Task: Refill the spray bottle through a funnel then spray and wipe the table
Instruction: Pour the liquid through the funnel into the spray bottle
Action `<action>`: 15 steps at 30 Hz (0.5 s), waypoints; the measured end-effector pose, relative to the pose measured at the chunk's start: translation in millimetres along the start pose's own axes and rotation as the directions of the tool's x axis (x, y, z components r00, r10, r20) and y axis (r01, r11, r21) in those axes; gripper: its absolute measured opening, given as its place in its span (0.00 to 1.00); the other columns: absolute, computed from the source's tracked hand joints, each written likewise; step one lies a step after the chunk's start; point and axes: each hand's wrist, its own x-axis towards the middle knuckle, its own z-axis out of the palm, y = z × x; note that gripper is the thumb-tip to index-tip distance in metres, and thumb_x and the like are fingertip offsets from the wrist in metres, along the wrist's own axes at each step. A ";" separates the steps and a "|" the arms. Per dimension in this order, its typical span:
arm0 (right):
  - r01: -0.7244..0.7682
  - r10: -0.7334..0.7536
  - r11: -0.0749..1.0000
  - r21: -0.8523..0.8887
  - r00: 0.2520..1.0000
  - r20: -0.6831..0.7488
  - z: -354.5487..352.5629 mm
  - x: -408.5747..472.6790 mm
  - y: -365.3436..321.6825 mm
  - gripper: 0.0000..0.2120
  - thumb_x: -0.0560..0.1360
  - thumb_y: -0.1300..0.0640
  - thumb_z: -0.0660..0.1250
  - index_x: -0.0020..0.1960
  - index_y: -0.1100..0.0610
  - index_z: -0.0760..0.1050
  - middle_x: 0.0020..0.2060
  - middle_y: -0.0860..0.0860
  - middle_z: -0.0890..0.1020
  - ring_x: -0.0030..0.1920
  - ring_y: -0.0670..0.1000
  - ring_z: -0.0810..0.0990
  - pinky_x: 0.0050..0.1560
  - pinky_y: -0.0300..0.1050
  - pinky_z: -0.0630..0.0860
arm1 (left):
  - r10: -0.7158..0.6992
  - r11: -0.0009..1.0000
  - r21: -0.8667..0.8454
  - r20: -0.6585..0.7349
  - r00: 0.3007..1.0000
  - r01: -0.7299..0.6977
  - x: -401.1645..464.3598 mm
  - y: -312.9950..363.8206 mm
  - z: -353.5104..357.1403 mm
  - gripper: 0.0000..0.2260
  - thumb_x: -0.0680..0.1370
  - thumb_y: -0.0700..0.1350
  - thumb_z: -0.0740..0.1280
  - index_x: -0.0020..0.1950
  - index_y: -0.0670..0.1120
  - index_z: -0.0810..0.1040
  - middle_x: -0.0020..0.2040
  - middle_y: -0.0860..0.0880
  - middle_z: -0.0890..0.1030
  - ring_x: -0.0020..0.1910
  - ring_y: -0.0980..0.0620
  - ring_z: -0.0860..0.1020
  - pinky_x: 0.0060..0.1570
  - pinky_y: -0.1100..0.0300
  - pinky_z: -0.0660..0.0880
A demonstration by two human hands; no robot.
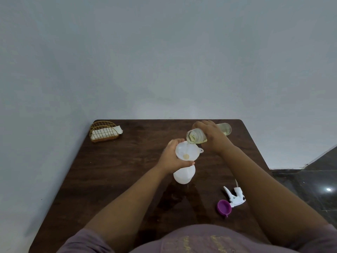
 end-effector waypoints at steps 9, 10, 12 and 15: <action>0.021 -0.021 1.000 -0.021 0.999 -0.026 2.6 -0.8 1.8 0.19 0.63 0.58 0.75 0.51 0.51 0.72 0.45 0.46 0.77 0.47 0.50 0.71 0.47 0.48 0.71 | 0.021 1.000 -0.016 0.001 1.000 -0.021 -1.4 0.9 -1.2 0.35 0.63 0.50 0.81 0.66 0.53 0.70 0.61 0.54 0.73 0.58 0.53 0.74 0.54 0.54 0.77; 0.022 -0.022 1.000 -0.022 0.999 -0.025 2.8 -0.3 2.1 0.20 0.62 0.57 0.75 0.51 0.51 0.72 0.45 0.47 0.77 0.47 0.50 0.71 0.47 0.48 0.71 | 0.021 1.000 -0.015 0.000 1.000 -0.021 -1.5 0.9 -1.1 0.35 0.63 0.50 0.81 0.66 0.53 0.70 0.61 0.54 0.73 0.58 0.53 0.74 0.54 0.53 0.77; 0.018 -0.019 1.000 -0.020 1.000 -0.025 2.4 -0.1 1.5 0.20 0.62 0.57 0.75 0.51 0.51 0.72 0.45 0.47 0.77 0.47 0.51 0.71 0.47 0.48 0.71 | 0.021 1.000 -0.011 0.000 1.000 -0.021 -1.8 1.2 -0.7 0.35 0.63 0.51 0.81 0.66 0.53 0.70 0.61 0.54 0.73 0.58 0.53 0.74 0.55 0.53 0.77; 0.018 -0.018 1.000 -0.016 1.000 -0.023 1.8 -1.3 0.6 0.20 0.62 0.57 0.76 0.51 0.52 0.73 0.45 0.47 0.77 0.47 0.51 0.71 0.47 0.47 0.70 | 0.021 1.000 -0.006 -0.006 1.000 -0.021 -0.8 1.1 -0.2 0.35 0.62 0.51 0.81 0.65 0.54 0.70 0.61 0.54 0.73 0.57 0.54 0.74 0.55 0.52 0.77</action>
